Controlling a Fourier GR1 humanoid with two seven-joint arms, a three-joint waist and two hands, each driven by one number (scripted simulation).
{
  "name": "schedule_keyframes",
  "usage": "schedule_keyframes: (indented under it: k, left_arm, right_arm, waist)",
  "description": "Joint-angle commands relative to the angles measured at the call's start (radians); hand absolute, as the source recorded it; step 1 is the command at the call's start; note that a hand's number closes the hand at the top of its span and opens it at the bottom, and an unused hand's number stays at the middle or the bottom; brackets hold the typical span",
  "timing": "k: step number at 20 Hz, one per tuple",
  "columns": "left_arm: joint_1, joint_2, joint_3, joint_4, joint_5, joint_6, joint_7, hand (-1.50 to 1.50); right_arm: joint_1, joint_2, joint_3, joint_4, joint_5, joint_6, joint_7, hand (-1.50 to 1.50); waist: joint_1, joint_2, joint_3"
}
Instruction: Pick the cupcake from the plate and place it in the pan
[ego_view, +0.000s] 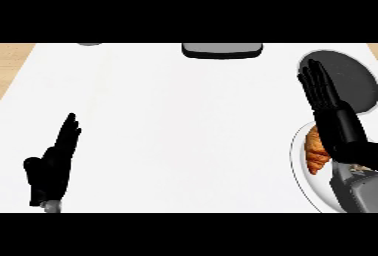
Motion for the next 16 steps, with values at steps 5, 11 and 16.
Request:
schedule_keyframes:
  k: [5,11,16]
  left_arm:
    - [-0.079,0.054,-0.052,-0.036,-0.032,-0.088,-0.008,0.0]
    - [-0.133,0.072,-0.093,-0.042,0.023,-0.198,0.055,0.0]
    - [-0.185,0.065,-0.056,-0.013,0.032,-0.254,0.084,0.0]
  right_arm:
    - [0.119,-0.166,-0.267,0.299,-0.139,-0.024,0.231,-1.5]
    - [0.226,-0.282,-0.235,0.513,0.169,-0.276,0.282,1.5]
    - [0.37,-0.249,-0.215,0.312,0.183,-0.278,0.375,-1.5]
  waist:
    - [-0.064,-0.006,-0.019]
    - [-0.038,-0.014,-0.02]
    - [-0.023,-0.026,-0.022]
